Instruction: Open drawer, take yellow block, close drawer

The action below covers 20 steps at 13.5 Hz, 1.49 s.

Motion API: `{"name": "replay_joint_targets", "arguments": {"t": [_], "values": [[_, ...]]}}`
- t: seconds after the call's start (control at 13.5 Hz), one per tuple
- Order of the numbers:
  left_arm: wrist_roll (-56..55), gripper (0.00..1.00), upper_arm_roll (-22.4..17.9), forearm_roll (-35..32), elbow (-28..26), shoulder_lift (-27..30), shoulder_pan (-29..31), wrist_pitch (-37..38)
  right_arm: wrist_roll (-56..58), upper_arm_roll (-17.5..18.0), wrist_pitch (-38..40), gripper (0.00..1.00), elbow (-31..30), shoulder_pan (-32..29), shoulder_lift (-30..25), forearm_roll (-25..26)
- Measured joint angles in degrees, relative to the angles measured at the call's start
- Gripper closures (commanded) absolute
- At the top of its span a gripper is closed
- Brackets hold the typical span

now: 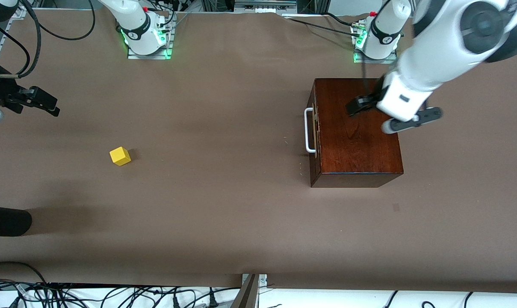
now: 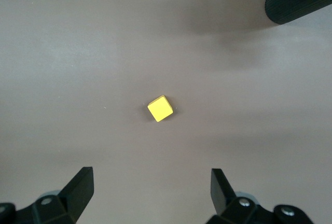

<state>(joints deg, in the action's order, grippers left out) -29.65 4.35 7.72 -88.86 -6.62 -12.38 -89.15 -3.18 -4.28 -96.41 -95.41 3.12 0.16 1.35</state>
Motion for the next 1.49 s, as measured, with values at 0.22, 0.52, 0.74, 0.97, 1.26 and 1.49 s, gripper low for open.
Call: {"name": "replay_joint_targets", "arguments": {"t": [0.22, 0.52, 0.74, 0.97, 1.26, 1.49], "values": [[19.09, 0.00, -5.83, -5.80, -2.35, 3.32, 0.48, 0.23, -1.13, 0.00, 0.03, 0.00, 0.00, -0.08, 0.55, 0.00], [26.85, 0.00, -8.91, -6.75, -2.46, 3.80, 0.73, 0.13, -1.51, -0.31, 0.06, 0.00, 0.00, -0.32, 0.62, 0.00], [26.87, 0.00, -8.70, -6.75, -2.43, 3.88, 0.72, -0.30, -1.51, -0.43, 0.07, 0.00, 0.00, -0.71, 0.64, 0.00], [26.87, 0.00, -8.69, -6.75, -2.36, 3.97, 0.72, -0.62, -1.51, -0.43, 0.07, 0.00, 0.00, -0.71, 0.68, 0.00], [26.87, 0.00, -8.77, -6.75, -2.31, 4.13, 0.75, -0.63, -1.52, -0.43, 0.08, 0.00, 0.00, -0.71, 0.70, 0.00], [26.86, 0.00, -8.77, -6.75, -2.30, 4.19, 0.77, -0.63, -1.54, -0.52, 0.08, 0.00, 0.00, -0.72, 0.70, 0.00]]}}
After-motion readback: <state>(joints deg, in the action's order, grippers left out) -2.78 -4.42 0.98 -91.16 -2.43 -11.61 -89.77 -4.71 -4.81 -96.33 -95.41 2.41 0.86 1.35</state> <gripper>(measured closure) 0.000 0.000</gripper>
